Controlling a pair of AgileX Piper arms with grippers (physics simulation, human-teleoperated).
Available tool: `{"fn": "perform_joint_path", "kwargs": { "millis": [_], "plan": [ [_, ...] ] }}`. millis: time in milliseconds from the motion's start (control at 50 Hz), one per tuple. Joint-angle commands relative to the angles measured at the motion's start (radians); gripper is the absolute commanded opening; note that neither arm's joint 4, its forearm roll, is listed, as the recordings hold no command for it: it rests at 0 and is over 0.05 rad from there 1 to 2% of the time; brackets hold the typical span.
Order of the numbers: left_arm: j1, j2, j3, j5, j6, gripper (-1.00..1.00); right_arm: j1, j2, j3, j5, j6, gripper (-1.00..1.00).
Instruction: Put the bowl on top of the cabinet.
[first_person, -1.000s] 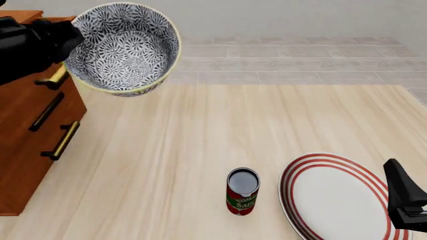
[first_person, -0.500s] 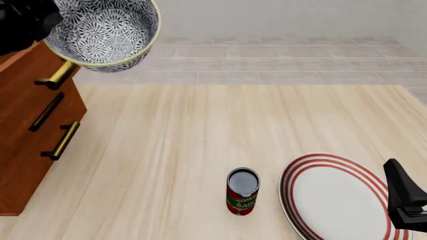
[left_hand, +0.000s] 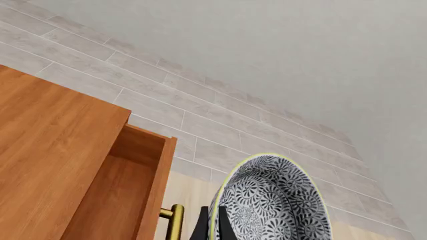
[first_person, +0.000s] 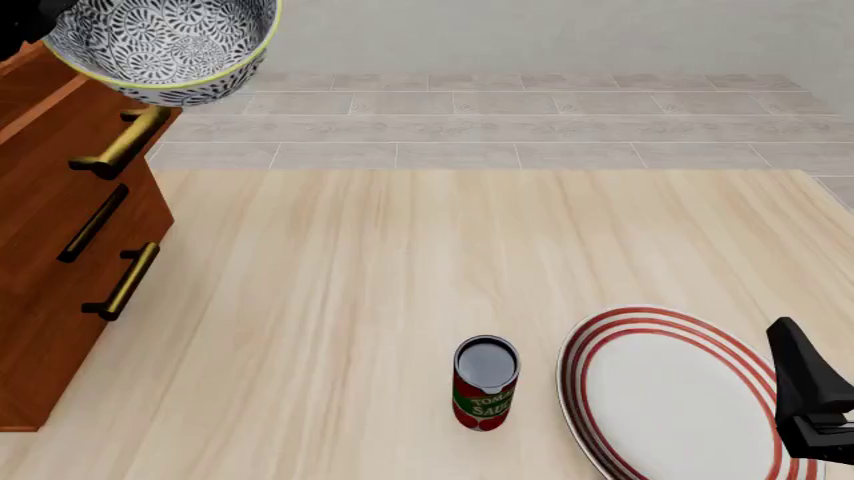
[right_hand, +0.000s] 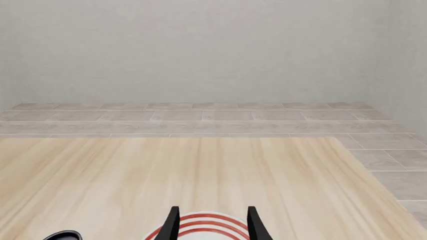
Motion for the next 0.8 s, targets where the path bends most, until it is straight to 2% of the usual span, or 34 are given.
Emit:
{"fn": "perform_joint_path", "kwargs": {
  "millis": [20, 460, 800],
  "plan": [
    [0.044, 0.023, -0.039, 0.0, 0.001, -1.0, 0.0, 0.0, 0.0, 0.0, 0.0, 1.0],
    [0.142, 0.061, -0.147, 0.034, -0.01, -1.0, 0.0, 0.0, 0.0, 0.0, 0.0, 1.0],
    [0.218, 0.072, -0.18, 0.041, -0.003, -1.0, 0.0, 0.0, 0.0, 0.0, 0.0, 1.0]
  ]
}}
